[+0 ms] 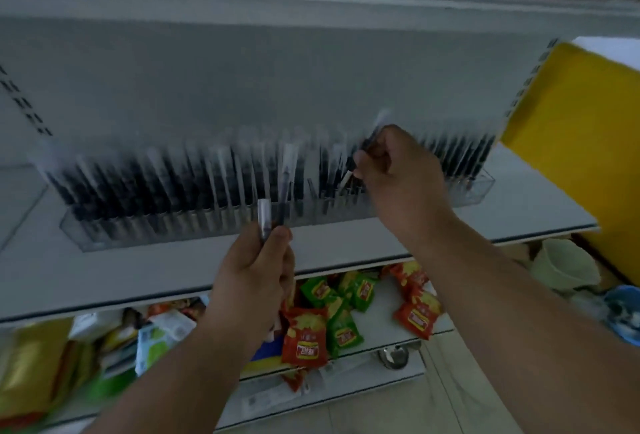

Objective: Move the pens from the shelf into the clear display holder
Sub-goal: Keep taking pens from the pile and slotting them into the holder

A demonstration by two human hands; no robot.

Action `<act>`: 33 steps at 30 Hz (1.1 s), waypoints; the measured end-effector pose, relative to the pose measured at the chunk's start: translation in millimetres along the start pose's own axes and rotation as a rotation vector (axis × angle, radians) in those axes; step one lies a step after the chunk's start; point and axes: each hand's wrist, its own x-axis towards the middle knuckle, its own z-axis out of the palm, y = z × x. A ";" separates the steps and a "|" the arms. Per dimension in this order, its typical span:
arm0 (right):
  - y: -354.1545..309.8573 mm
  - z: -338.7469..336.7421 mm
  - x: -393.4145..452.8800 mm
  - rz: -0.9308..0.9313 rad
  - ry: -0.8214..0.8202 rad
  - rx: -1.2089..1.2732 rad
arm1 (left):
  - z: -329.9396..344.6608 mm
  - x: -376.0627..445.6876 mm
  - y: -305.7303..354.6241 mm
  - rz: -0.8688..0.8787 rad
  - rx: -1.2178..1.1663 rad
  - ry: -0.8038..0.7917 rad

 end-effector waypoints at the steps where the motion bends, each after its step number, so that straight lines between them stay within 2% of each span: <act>1: 1.9 2.0 4.7 -0.024 -0.035 0.008 | 4.2 -2.2 -0.9 0.013 -0.020 0.026; 5: 6.3 7.1 12.7 -0.083 -0.125 -0.028 | 13.2 -8.7 -5.9 0.008 -0.066 0.119; 10: 6.7 3.9 23.0 -0.117 -0.132 -0.124 | 14.3 -5.9 -4.9 0.004 -0.050 0.153; 16: 15.3 13.4 12.6 -0.007 -0.324 -0.272 | 11.7 3.1 0.2 -0.032 -0.054 0.122; 22: 21.7 29.8 7.4 0.033 -0.263 -0.308 | 5.1 7.5 -2.1 -0.043 -0.030 0.068; 25: 22.4 22.4 -5.8 0.071 -0.184 -0.226 | 5.0 7.0 -3.6 -0.039 -0.002 0.051; 27: 9.9 12.6 -15.3 0.062 -0.141 -0.066 | 7.8 8.2 -4.2 -0.017 0.012 0.020; 29: -6.9 7.0 -19.5 0.057 -0.225 0.169 | 13.6 10.7 -6.2 -0.001 0.033 -0.030; 31: -15.4 5.3 -19.0 0.097 -0.325 0.293 | 20.6 11.8 -10.4 0.019 0.086 -0.098; 33: -14.8 1.1 -12.8 0.179 -0.336 0.389 | 24.7 13.0 -14.5 0.050 0.173 -0.130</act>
